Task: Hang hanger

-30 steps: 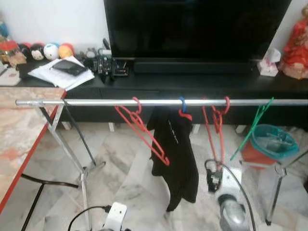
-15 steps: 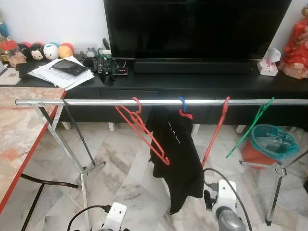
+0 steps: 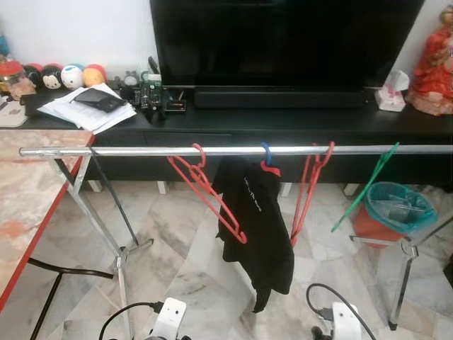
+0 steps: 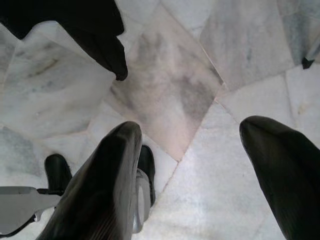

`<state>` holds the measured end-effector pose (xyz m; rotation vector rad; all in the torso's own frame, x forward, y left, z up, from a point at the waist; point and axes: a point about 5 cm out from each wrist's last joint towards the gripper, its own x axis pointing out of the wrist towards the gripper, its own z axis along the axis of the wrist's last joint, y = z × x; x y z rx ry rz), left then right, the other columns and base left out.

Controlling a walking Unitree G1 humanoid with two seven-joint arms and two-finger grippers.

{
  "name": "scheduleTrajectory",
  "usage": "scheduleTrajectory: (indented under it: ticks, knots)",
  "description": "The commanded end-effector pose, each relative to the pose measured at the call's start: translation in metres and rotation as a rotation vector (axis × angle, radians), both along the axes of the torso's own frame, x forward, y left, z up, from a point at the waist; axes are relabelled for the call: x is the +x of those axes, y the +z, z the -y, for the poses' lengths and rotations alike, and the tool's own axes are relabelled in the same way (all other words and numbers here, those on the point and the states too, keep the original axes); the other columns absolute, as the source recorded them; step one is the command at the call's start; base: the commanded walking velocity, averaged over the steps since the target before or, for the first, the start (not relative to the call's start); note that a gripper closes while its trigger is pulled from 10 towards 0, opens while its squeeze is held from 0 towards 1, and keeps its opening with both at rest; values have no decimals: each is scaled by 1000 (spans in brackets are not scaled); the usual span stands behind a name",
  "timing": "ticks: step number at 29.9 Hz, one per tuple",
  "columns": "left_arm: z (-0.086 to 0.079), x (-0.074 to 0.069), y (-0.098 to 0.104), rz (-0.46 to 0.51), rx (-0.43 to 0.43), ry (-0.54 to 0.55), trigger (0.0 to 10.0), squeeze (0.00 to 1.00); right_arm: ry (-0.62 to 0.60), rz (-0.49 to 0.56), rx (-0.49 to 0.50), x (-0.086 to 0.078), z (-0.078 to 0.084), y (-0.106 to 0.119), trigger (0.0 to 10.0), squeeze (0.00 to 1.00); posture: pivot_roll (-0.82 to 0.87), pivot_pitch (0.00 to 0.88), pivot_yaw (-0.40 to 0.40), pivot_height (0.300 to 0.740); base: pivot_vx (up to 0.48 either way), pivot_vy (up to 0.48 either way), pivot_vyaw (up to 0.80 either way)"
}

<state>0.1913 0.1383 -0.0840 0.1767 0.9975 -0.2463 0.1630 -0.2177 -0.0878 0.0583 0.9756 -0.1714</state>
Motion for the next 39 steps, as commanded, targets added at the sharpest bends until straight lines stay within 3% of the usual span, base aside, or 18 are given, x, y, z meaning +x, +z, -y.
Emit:
scheduleTrajectory:
  ticks: [1,11,39]
  knots:
    - [-2,-2,-1,-17,10,14,10000,0,-30,-4,23,-2,2,-1,10000,0,-9,0,-23,740,0,0,0]
    - [-3,-1,-1,-19,9,16,10000,0,11,-21,75,-5,-10,-4,10000,0,-8,1,-18,740,0,0,0]
    - [-2,-2,-1,-24,7,-8,10000,0,4,-19,65,-3,-14,-4,10000,0,-16,0,-11,740,0,0,0]
